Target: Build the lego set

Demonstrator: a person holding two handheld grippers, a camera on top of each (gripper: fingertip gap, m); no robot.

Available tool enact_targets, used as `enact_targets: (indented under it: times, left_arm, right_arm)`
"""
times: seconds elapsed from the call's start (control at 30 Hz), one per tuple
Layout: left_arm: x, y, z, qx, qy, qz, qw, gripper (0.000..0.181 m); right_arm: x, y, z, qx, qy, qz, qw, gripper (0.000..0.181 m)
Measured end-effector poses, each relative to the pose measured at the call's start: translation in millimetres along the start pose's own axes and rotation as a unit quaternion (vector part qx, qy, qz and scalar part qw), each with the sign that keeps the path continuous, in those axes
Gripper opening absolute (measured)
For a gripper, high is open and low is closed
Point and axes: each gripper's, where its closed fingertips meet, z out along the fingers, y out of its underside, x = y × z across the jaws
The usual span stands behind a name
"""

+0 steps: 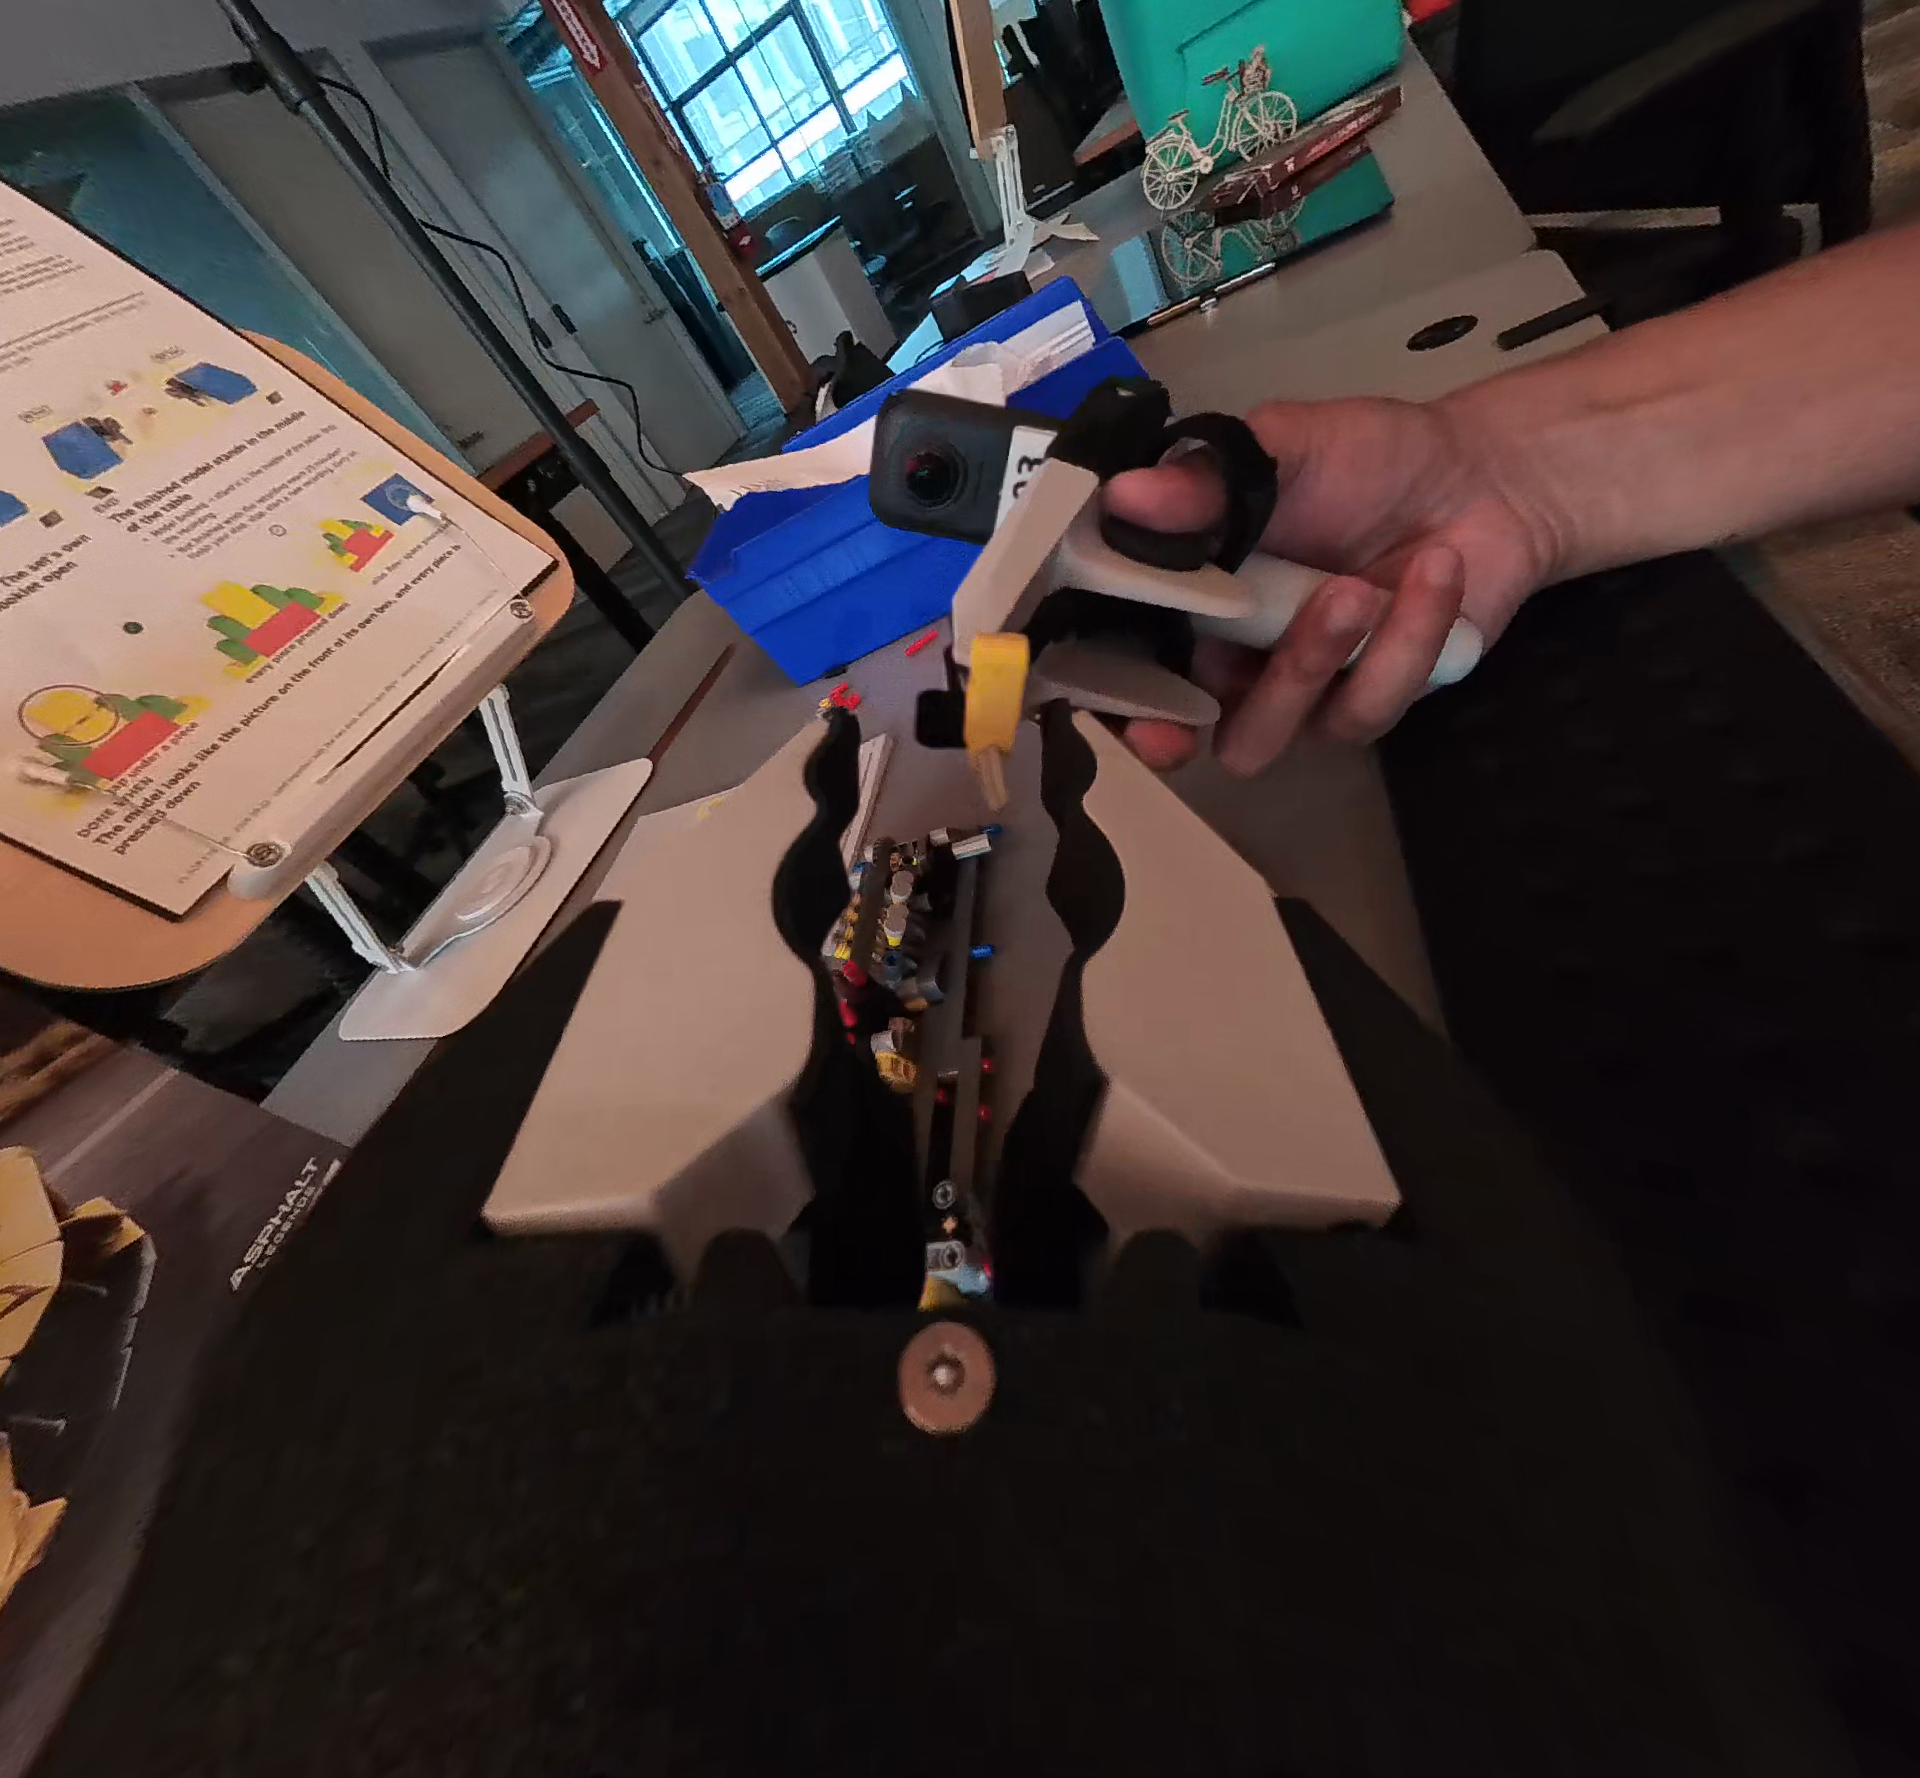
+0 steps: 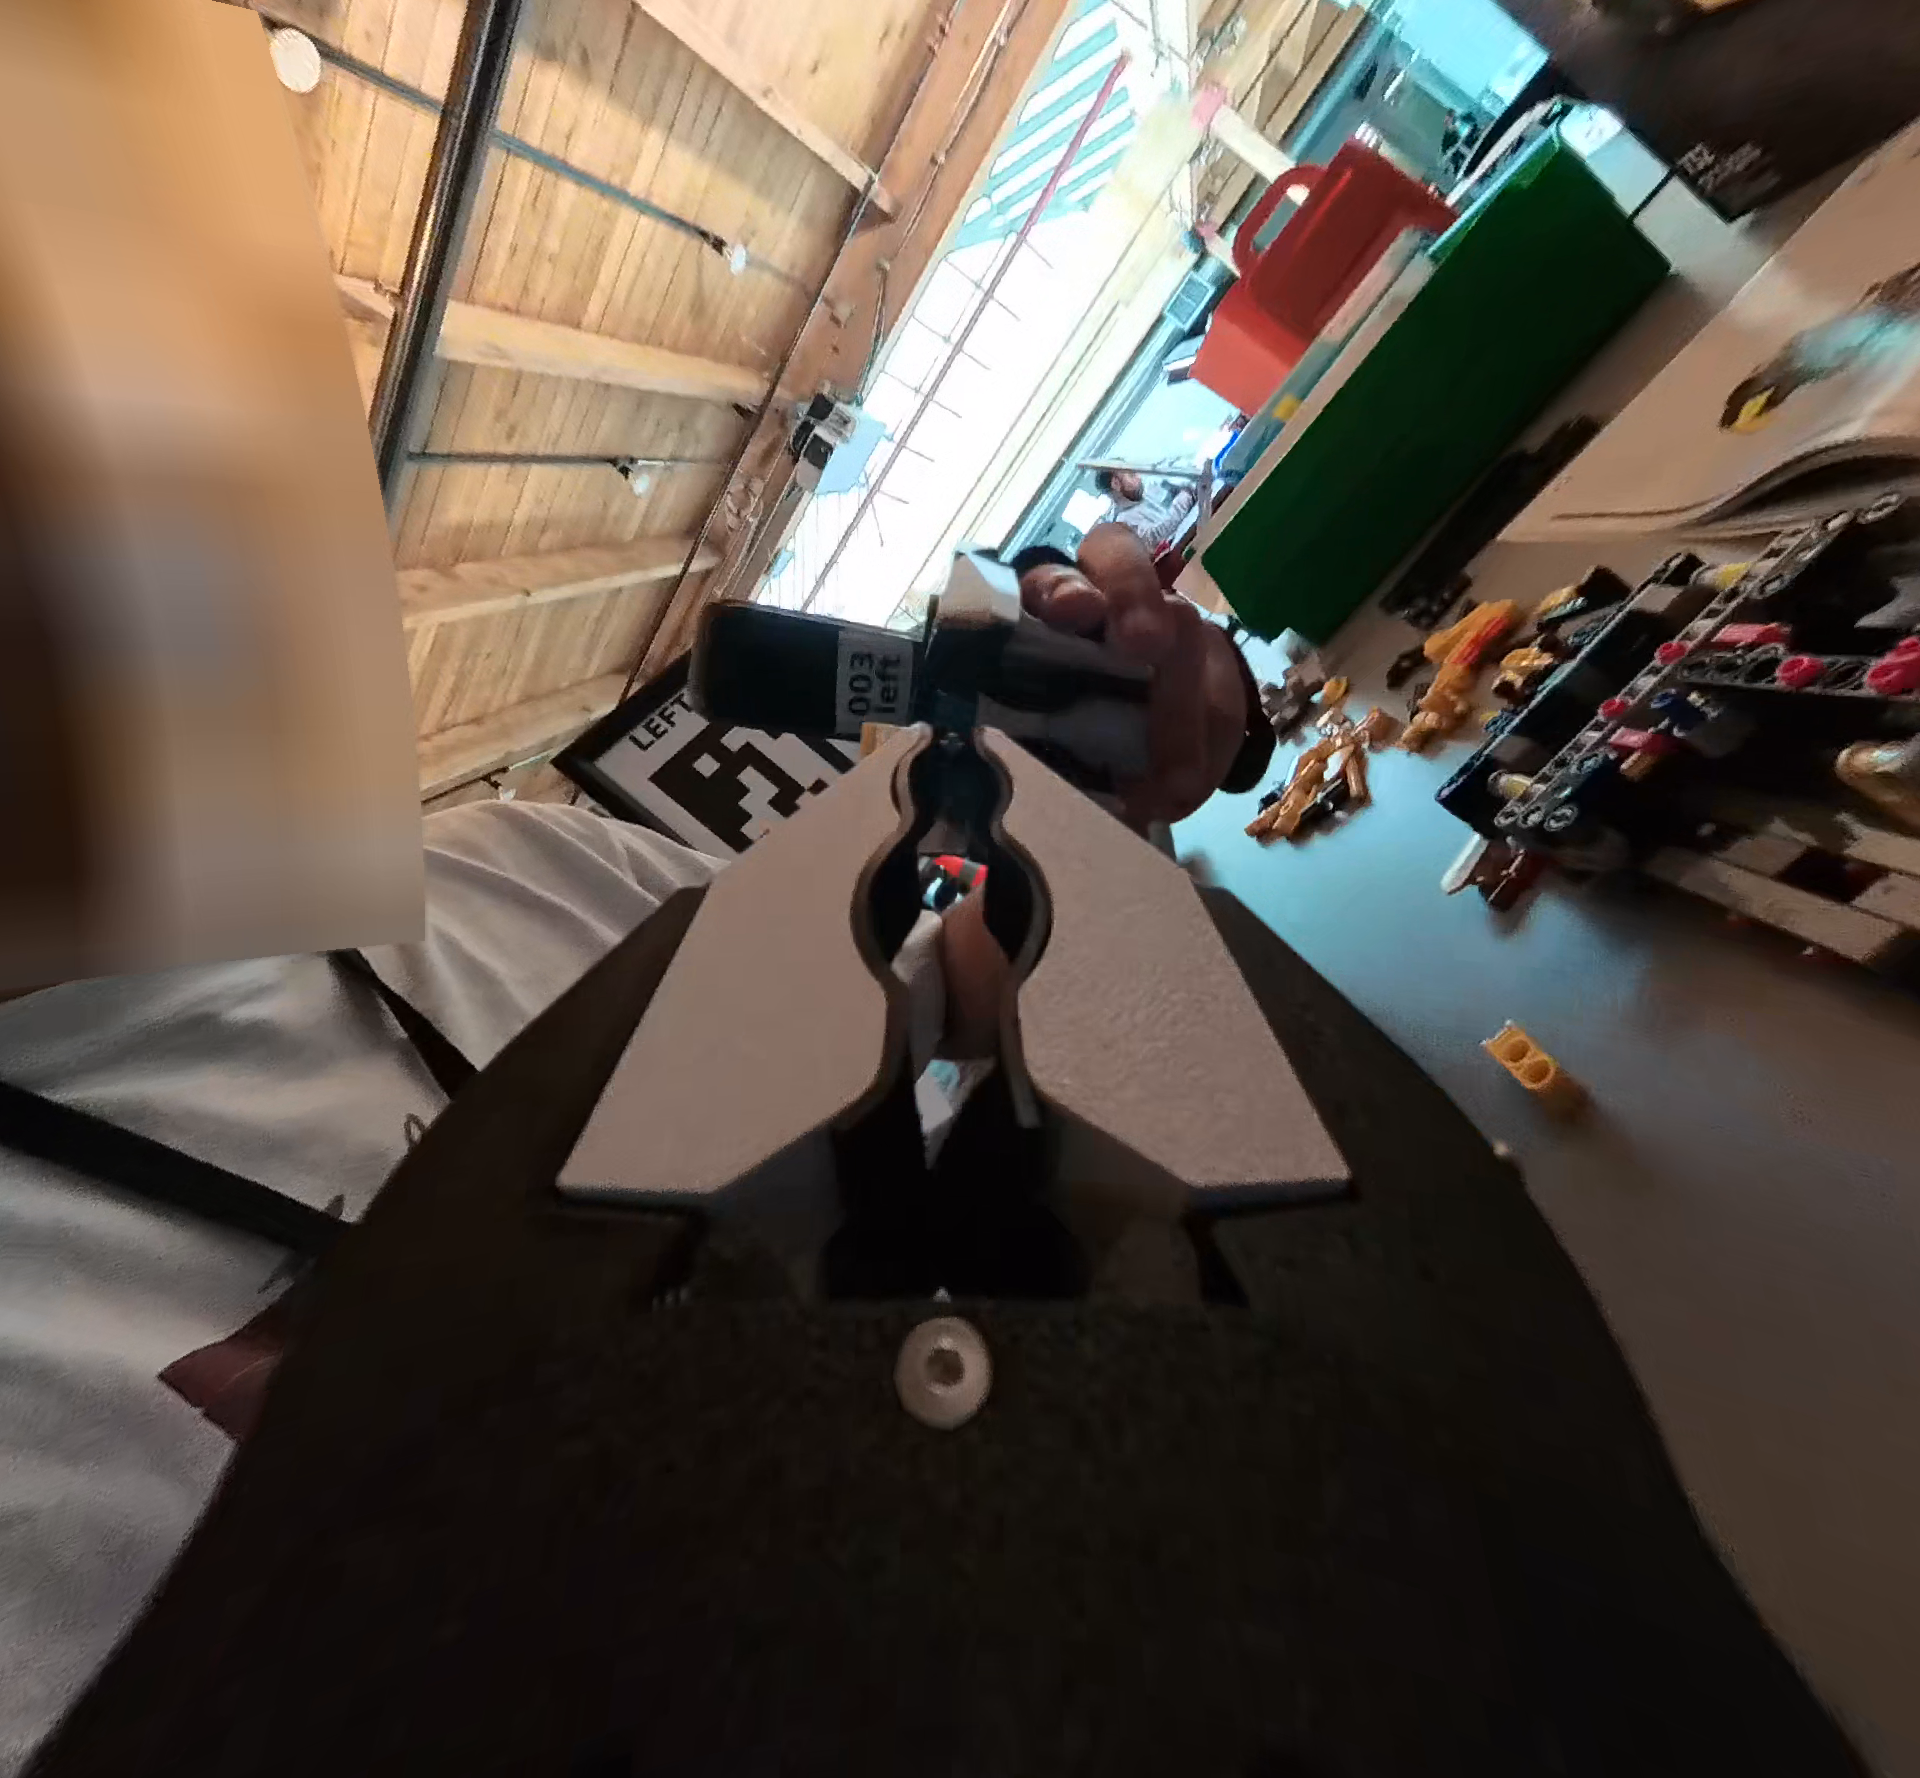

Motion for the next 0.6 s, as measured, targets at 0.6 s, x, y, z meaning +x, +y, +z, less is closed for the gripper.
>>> enact_targets:
  times: [0.6]
  left_arm:
    - [-10,6,-1,-0.005,0.042,-0.164,0.986,0.032]
  right_arm:
    - [-7,-8,-2,0.028,0.012,-0.068,0.997,0.003]
